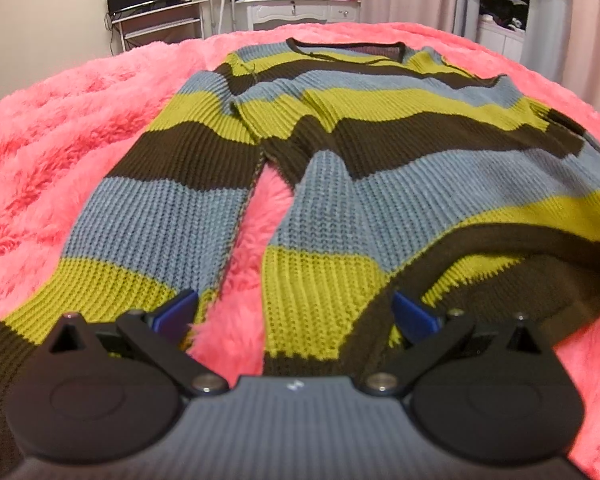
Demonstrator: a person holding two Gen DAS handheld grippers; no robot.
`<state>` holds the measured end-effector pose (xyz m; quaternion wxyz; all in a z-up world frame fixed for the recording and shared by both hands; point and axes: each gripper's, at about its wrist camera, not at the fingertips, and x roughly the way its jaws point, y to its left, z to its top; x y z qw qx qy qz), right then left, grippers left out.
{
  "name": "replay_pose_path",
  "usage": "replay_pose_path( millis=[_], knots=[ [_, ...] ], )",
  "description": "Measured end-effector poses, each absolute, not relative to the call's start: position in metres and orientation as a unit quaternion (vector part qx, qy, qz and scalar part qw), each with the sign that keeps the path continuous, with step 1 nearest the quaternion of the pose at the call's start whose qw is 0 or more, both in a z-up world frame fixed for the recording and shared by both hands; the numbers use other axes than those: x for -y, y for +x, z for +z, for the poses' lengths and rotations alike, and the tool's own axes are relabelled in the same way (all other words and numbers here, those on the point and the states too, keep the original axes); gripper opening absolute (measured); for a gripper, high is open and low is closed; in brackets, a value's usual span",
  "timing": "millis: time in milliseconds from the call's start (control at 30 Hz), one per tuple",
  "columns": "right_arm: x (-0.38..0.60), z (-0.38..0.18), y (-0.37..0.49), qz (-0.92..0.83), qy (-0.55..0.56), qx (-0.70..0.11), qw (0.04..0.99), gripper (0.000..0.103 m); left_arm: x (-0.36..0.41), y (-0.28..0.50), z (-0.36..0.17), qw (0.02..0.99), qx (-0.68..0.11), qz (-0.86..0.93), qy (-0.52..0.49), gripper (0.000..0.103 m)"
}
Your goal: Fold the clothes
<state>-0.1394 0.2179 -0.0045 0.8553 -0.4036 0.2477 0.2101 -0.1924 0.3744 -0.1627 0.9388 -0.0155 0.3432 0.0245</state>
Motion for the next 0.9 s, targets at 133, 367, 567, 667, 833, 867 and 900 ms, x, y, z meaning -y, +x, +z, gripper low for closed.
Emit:
replay_pose_path(
  millis=[133, 367, 567, 667, 833, 867, 900],
  knots=[
    [-0.161, -0.065, -0.220, 0.166, -0.536, -0.181, 0.808, 0.066, -0.380, -0.197, -0.158, 0.940, -0.341, 0.025, -0.026, 0.103],
    [-0.117, -0.141, -0.267, 0.155, -0.572, -0.216, 0.776, 0.065, -0.386, -0.210, -0.150, 0.946, -0.319, 0.028, -0.040, 0.103],
    [-0.123, -0.132, -0.277, 0.212, -0.578, -0.175, 0.768, 0.065, -0.387, -0.212, -0.148, 0.945, -0.325, 0.027, -0.017, 0.103],
    [-0.130, -0.128, -0.283, 0.229, -0.562, -0.144, 0.781, 0.066, -0.389, -0.214, -0.146, 0.946, -0.323, 0.033, 0.007, 0.103],
    [-0.150, -0.137, -0.277, 0.193, -0.566, -0.132, 0.791, 0.066, -0.393, -0.213, -0.150, 0.940, -0.334, 0.045, 0.049, 0.103],
    [-0.151, -0.142, -0.270, 0.181, -0.569, -0.152, 0.788, 0.066, -0.392, -0.213, -0.152, 0.938, -0.340, 0.041, 0.053, 0.103],
    [-0.150, -0.148, -0.261, 0.166, -0.569, -0.180, 0.785, 0.066, -0.391, -0.213, -0.154, 0.936, -0.345, 0.036, 0.058, 0.103]
  ],
)
